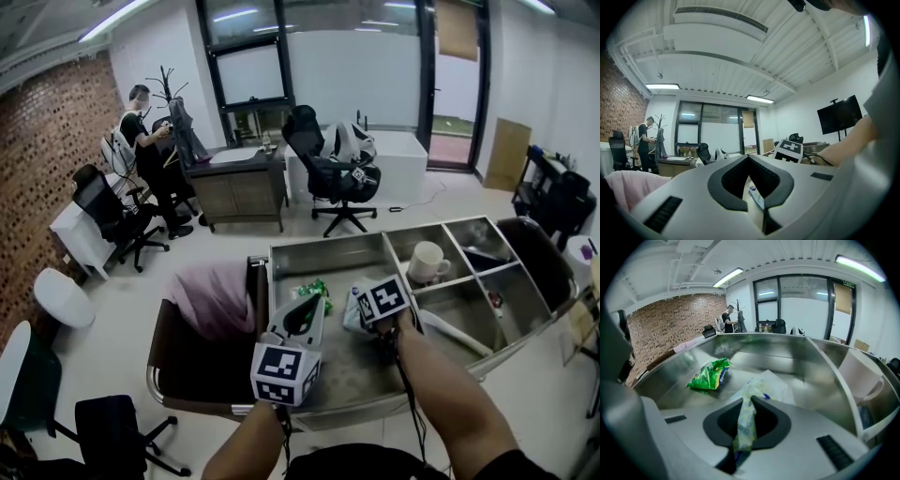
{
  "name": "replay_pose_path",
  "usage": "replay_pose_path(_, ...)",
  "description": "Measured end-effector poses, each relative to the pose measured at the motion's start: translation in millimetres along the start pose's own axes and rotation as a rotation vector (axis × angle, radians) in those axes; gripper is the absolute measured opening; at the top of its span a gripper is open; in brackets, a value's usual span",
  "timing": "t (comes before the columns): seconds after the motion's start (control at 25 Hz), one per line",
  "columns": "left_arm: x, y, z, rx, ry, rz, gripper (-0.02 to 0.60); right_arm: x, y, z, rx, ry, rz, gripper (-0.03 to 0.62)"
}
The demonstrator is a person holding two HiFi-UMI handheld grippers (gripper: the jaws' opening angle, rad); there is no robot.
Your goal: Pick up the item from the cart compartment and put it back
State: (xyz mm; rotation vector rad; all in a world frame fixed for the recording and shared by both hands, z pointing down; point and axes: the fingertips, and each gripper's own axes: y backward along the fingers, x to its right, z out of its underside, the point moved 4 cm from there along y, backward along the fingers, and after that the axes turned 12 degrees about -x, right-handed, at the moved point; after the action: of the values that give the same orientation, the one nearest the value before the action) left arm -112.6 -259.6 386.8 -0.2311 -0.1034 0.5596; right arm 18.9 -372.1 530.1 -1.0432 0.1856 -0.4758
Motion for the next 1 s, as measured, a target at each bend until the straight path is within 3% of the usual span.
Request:
replay_pose_path(0.28,2,5,1,-0.006,0.003,-0.013,0.0,-5,18,-4,0.073,-0.03,-0.054,0.021)
replay_pose_path(0.56,6,11,4,-0.024,0.0,-0.031,0.0,-11,71,-15,0.273,-0.041,-0.124,0.021)
replay_pose_path(1.0,21,29,-1,-0.026,0.01,-0.027,0.0,-32,172,-1,0.521,0.057,-0.164,0.02)
